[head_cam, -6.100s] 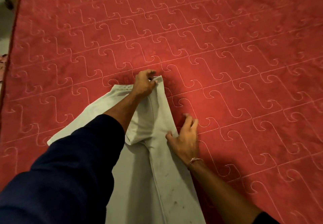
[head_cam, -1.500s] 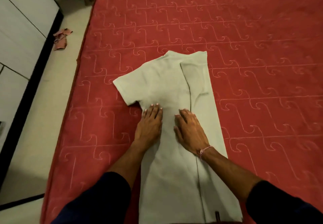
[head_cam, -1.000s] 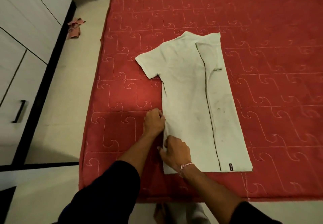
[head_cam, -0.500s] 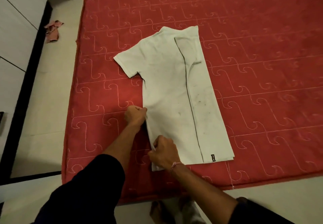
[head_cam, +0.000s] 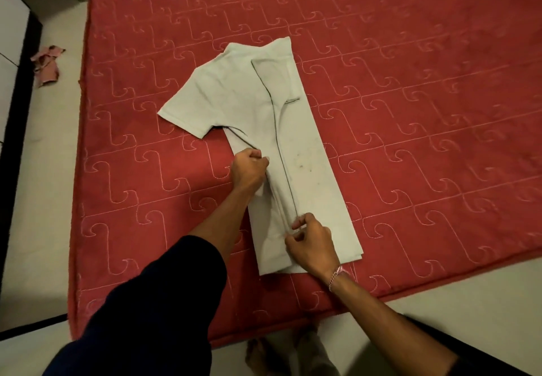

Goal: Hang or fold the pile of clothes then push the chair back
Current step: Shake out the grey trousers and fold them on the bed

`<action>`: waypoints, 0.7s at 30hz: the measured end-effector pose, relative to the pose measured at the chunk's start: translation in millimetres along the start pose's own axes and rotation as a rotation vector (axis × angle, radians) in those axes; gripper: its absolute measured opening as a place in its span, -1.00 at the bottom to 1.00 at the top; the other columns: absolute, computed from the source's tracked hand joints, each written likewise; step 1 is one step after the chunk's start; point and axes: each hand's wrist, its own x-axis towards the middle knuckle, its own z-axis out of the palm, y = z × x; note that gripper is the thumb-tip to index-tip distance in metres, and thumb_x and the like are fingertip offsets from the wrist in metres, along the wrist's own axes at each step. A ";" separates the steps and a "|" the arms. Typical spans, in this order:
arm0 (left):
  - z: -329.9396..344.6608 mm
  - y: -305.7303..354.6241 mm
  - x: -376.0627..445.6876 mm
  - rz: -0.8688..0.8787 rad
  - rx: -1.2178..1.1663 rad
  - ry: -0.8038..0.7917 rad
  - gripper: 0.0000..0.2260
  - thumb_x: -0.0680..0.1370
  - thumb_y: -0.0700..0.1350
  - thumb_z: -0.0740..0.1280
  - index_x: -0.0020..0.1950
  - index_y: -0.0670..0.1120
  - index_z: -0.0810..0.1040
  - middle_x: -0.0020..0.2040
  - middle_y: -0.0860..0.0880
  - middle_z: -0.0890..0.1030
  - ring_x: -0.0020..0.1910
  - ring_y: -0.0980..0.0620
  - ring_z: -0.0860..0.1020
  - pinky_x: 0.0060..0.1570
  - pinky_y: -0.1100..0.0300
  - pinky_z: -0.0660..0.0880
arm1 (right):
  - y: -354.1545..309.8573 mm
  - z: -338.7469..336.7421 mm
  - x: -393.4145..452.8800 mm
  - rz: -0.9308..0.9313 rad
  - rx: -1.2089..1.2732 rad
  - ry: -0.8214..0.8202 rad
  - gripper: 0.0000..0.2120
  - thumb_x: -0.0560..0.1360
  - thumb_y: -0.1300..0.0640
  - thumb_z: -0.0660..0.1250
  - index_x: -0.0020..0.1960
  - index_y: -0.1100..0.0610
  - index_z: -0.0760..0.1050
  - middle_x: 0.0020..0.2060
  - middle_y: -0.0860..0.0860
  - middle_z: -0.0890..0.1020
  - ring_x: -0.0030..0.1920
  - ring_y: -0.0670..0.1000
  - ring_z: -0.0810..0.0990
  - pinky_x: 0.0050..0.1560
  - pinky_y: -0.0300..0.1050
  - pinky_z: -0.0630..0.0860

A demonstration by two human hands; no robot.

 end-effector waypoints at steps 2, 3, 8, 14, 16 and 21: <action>8.4 0.4 -7.5 0.101 0.088 -0.058 -0.78 0.41 -0.12 0.29 -0.11 -0.25 0.60 -0.18 -0.30 0.62 -0.11 -0.32 0.61 -0.10 -0.06 0.58 | 7.1 -6.2 -1.5 -0.065 -0.061 0.052 -0.85 0.48 0.20 0.40 -0.03 0.03 0.47 -0.36 -0.07 0.65 -0.25 -0.05 0.63 -0.23 -0.18 0.51; 11.1 -0.1 -11.4 0.167 0.174 -0.085 -0.77 0.42 -0.15 0.22 -0.12 -0.27 0.58 -0.20 -0.29 0.60 -0.10 -0.30 0.60 -0.10 -0.03 0.54 | 9.8 -8.4 -2.4 -0.086 -0.086 0.065 -0.87 0.50 0.19 0.41 -0.02 0.03 0.49 -0.33 -0.06 0.66 -0.28 -0.05 0.64 -0.23 -0.14 0.55; 16.7 -6.2 -25.2 0.409 0.748 -0.127 -0.70 0.56 -0.21 0.20 0.28 -0.13 0.51 0.13 -0.20 0.49 0.17 -0.21 0.42 0.04 -0.04 0.43 | 18.9 -19.0 -7.9 -0.123 -0.166 0.022 -0.86 0.51 0.14 0.44 0.07 0.04 0.59 -0.28 -0.08 0.62 -0.27 -0.09 0.58 -0.18 -0.25 0.49; 13.1 -29.0 -42.6 0.628 0.883 -0.015 -0.59 0.59 -0.07 0.28 0.42 -0.14 0.40 0.31 -0.13 0.47 0.26 -0.10 0.43 0.18 0.05 0.41 | 23.8 -20.8 -12.7 -0.150 -0.408 0.005 -0.77 0.54 0.04 0.40 0.19 -0.04 0.55 -0.03 0.01 0.63 -0.02 0.08 0.64 -0.06 -0.03 0.58; 8.0 -33.5 -50.0 0.602 0.862 0.045 -0.65 0.58 -0.04 0.32 0.32 -0.15 0.45 0.24 -0.12 0.49 0.18 -0.08 0.44 0.11 0.07 0.42 | 24.5 -19.3 -16.4 -0.166 -0.481 0.017 -0.74 0.55 0.02 0.37 0.23 -0.04 0.51 0.00 0.02 0.60 -0.03 0.11 0.63 -0.08 0.01 0.59; -4.4 -41.9 -71.1 0.233 0.519 0.154 -0.70 0.55 -0.01 0.38 0.14 -0.19 0.44 0.07 -0.14 0.49 0.00 -0.05 0.42 -0.05 0.14 0.37 | 24.0 -5.9 -29.3 -0.321 -0.546 0.154 -0.74 0.53 0.07 0.38 0.21 0.04 0.48 0.00 0.02 0.52 -0.05 0.06 0.54 -0.18 -0.06 0.56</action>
